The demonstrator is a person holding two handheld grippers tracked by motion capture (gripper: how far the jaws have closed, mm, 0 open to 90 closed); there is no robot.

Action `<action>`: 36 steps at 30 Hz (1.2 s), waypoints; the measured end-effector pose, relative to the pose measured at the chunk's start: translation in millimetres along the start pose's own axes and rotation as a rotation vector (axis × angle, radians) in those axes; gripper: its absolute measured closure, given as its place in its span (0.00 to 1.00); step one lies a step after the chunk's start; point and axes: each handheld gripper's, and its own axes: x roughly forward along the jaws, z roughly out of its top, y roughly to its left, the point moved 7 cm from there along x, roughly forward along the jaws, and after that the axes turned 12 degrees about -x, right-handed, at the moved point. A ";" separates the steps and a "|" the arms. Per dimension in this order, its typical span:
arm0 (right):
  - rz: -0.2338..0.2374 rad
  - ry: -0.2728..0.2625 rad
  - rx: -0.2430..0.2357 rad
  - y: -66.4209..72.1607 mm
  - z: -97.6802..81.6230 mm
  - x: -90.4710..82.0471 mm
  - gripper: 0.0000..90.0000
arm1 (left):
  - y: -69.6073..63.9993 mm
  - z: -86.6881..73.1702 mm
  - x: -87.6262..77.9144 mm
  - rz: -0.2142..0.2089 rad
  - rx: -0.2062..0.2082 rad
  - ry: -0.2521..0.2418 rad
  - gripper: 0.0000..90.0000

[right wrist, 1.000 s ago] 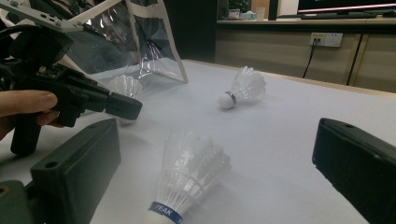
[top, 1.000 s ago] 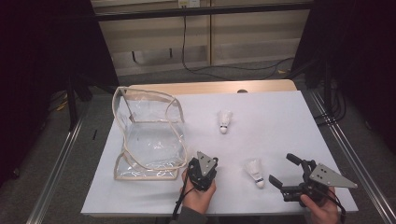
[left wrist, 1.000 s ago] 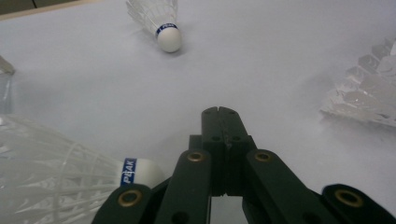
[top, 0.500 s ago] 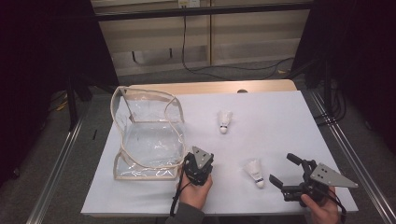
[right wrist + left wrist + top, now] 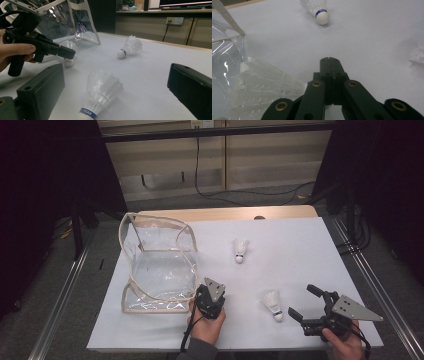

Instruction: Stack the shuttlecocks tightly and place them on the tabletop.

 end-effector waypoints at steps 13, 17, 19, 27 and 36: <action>0.003 0.001 -0.005 0.5 -0.3 0.8 0.01 | 3.7 -4.3 -0.6 0.036 0.020 0.007 1.00; 0.002 0.001 -0.007 0.2 -0.4 0.6 0.00 | -0.1 -6.8 2.0 0.012 0.012 0.019 1.00; 0.003 0.003 -0.006 0.4 -0.4 0.5 0.00 | -2.0 -8.6 4.4 0.001 0.005 0.018 1.00; 0.000 0.002 -0.005 -0.1 -0.2 0.1 0.00 | -3.4 -6.7 0.6 -0.002 -0.004 -0.027 1.00; 0.008 0.002 -0.002 1.8 0.0 0.9 0.01 | 4.3 -2.3 -3.0 0.072 0.001 -0.034 1.00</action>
